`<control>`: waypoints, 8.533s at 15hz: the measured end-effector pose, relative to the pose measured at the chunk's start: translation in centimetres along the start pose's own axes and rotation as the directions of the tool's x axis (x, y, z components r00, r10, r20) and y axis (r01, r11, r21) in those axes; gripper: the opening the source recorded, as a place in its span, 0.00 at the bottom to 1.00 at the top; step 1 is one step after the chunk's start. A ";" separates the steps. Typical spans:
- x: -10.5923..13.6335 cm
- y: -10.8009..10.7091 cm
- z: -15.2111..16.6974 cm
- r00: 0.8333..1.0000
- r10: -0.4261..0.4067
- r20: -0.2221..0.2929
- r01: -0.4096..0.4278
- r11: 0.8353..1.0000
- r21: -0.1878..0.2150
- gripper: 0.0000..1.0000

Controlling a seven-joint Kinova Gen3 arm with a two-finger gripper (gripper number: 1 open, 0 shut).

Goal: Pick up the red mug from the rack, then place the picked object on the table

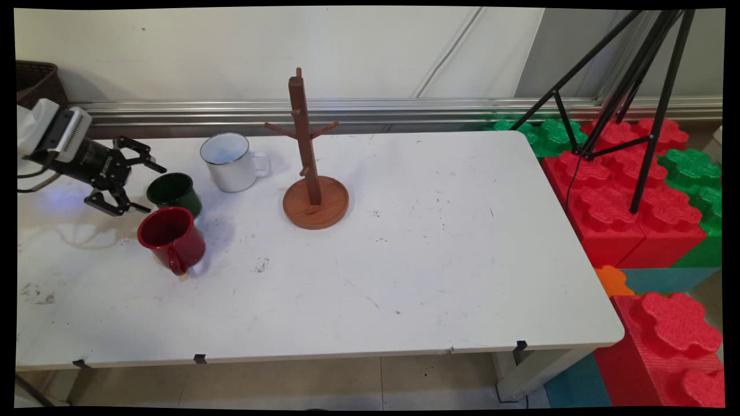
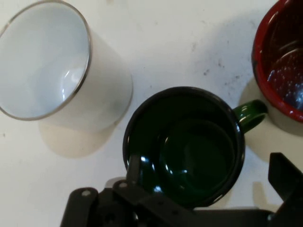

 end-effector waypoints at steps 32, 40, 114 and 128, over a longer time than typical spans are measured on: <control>5.8 4.5 -8.4 0.955 -0.180 -0.237 0.172 0.983 -0.056 1.00; 5.1 5.6 -8.2 0.967 -0.145 -0.209 0.136 0.989 -0.060 1.00; 4.4 5.7 3.4 0.777 0.629 -0.027 -0.620 0.756 -0.208 0.00; 5.9 6.4 1.1 0.865 0.485 -0.125 -0.501 0.845 -0.185 0.00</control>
